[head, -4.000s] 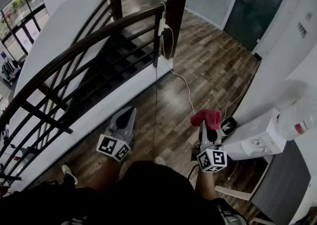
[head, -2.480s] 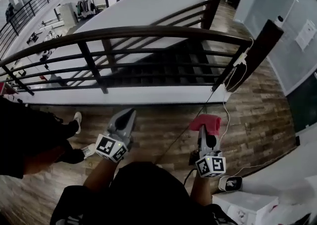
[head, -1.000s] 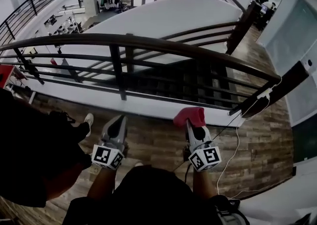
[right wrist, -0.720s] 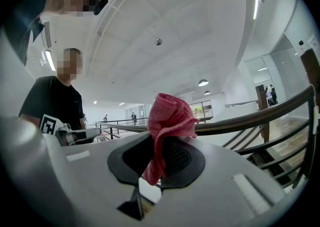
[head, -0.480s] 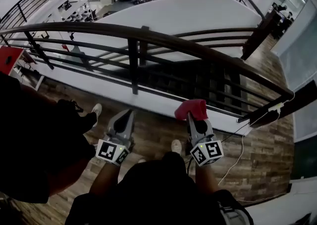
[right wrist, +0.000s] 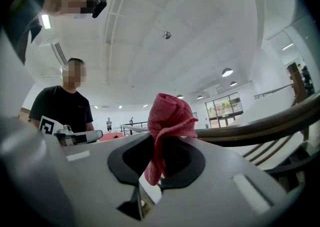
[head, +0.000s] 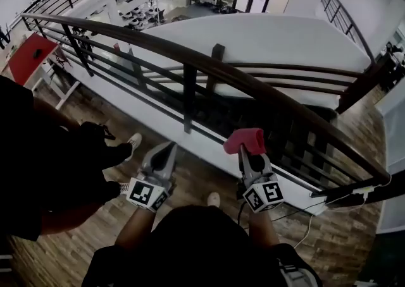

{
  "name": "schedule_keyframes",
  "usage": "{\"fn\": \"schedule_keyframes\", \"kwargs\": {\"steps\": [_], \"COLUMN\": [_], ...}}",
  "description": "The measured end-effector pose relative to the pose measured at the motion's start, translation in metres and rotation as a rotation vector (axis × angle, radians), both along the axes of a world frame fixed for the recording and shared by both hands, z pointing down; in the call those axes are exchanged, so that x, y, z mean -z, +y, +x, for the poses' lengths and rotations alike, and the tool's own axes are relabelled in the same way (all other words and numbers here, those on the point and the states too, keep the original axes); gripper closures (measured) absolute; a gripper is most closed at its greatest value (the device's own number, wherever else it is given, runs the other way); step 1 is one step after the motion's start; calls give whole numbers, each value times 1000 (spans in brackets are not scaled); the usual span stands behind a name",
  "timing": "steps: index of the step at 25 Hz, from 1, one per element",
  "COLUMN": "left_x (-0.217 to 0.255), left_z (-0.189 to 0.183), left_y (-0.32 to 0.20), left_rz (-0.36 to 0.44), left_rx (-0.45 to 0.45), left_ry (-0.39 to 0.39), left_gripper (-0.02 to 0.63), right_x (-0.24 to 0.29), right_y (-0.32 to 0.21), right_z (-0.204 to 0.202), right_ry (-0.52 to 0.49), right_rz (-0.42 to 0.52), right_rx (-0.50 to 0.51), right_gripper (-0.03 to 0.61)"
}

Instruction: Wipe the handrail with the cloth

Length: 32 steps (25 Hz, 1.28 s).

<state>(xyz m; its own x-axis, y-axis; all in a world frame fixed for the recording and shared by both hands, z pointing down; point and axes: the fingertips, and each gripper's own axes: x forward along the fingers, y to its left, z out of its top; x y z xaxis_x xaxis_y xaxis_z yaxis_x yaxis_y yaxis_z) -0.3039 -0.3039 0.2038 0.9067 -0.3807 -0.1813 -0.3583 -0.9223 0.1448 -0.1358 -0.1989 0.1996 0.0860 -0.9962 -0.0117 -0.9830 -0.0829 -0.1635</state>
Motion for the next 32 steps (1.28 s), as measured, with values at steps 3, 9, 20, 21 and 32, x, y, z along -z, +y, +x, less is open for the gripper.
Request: {"fn": "schedule_keyframes", "kwargs": {"steps": [3, 9, 20, 21, 32], "left_x": [8, 0, 7, 10, 23], "left_z": [25, 56, 70, 72, 88], "left_y": [-5, -13, -36, -40, -111], "left_rz": [8, 20, 18, 23, 55], "left_rx": [39, 134, 210, 212, 161], "left_ry": [11, -5, -33, -28, 22], "left_gripper": [615, 615, 615, 615, 615], "right_x": [6, 8, 11, 12, 24], "right_y": [-17, -42, -98, -104, -184], "right_z": [22, 49, 44, 45, 46], "right_ry": [5, 39, 42, 41, 100], "right_rz": [6, 1, -38, -42, -75], "right_rx": [63, 207, 338, 338, 297], "right_gripper": [537, 537, 537, 537, 537]}}
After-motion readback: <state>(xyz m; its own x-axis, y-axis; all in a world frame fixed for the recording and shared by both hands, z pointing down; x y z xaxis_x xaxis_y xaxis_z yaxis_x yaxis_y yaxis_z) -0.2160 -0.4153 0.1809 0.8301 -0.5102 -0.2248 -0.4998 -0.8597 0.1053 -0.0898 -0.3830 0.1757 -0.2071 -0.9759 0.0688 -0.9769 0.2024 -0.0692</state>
